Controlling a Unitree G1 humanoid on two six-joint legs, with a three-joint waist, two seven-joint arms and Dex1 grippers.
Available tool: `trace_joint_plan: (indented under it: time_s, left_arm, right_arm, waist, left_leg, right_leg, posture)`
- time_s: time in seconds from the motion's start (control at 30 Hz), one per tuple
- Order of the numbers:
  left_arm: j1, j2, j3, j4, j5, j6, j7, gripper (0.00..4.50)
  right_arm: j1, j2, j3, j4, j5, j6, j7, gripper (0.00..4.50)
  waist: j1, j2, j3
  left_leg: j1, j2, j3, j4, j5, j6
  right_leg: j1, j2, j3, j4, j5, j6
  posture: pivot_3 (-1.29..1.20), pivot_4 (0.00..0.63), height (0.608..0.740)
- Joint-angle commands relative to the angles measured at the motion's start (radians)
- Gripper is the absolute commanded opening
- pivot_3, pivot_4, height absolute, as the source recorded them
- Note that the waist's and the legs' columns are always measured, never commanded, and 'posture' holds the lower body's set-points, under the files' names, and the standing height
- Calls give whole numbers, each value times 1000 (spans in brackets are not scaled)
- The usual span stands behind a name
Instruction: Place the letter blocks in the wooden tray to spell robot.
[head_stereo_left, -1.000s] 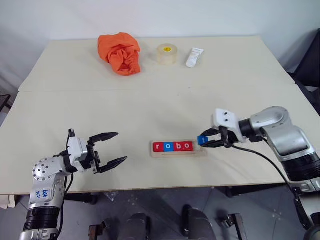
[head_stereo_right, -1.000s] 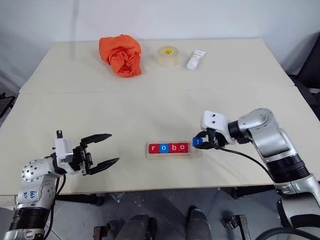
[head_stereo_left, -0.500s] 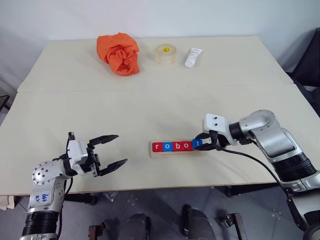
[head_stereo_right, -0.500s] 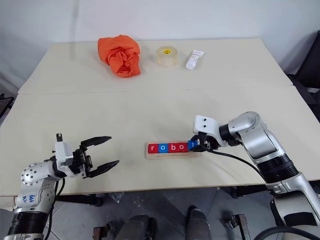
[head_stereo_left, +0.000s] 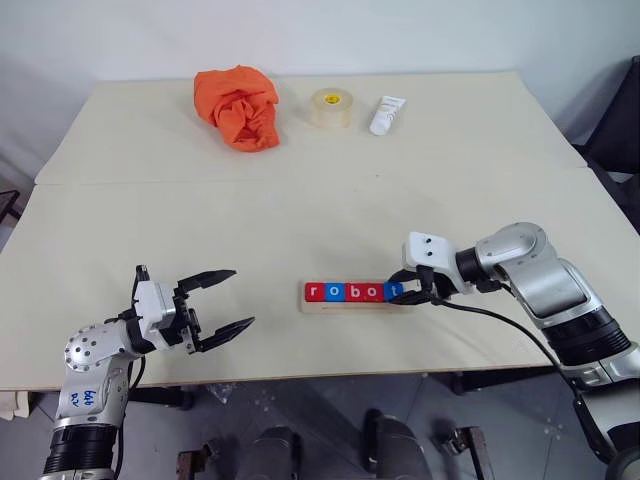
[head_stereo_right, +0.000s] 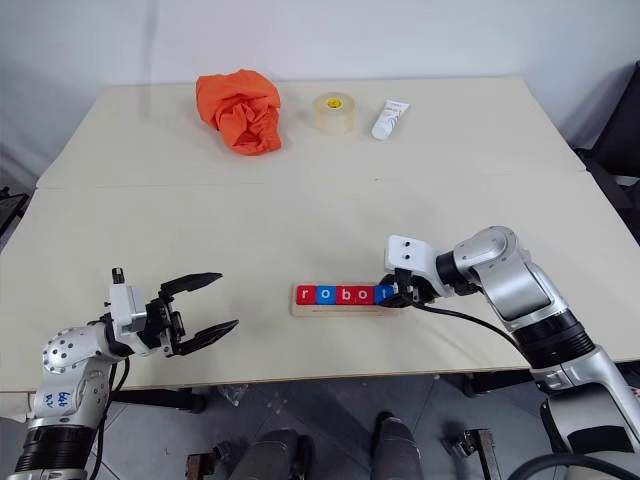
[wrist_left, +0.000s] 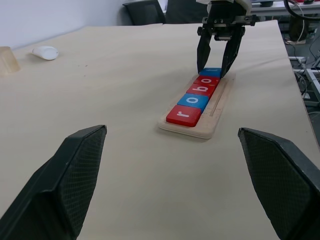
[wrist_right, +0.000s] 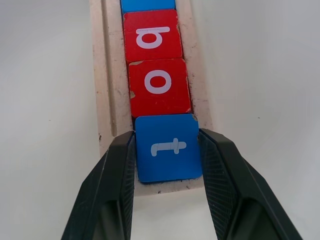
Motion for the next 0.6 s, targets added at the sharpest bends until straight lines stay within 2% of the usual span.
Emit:
trace_joint_plan:
  time_s: [0.03, 0.27, 0.5, 0.6]
  left_arm:
    - [-8, -4, 0, -18, -7, -17, 5, 4500]
    - [-16, -7, -2, -8, -4, -19, 4, 4500]
    - [-25, -10, -6, 1, 0, -17, 14, 4500]
    - [-32, -15, 4, -13, 19, 26, 96, 4500]
  right_arm:
    - [11, -3, 19, -6, -17, -2, 6, 2191]
    - [-11, -7, -18, -28, 7, -4, 6, 4470]
    - [-9, -32, -100, -51, 73, -43, 26, 4489]
    - [41, -53, -200, -54, 130, -50, 5, 4489]
  waist:
    - [0, 0, 0]
    - [0, 0, 0]
    - [1, 0, 0]
    - [5, 0, 0]
  left_leg:
    - [0, 0, 0, 0, 0, 0]
    - [1, 0, 1, 0, 0, 0]
    - [0, 0, 1, 0, 0, 0]
    - [0, 0, 1, 0, 0, 0]
  right_leg:
    - [0, 0, 0, 0, 0, 0]
    - [0, 0, 1, 0, 0, 0]
    - [0, 0, 1, 0, 0, 0]
    - [0, 0, 1, 0, 0, 0]
  posture:
    - [0, 150, 740]
    - [0, 150, 740]
    - [0, 150, 740]
    - [0, 150, 740]
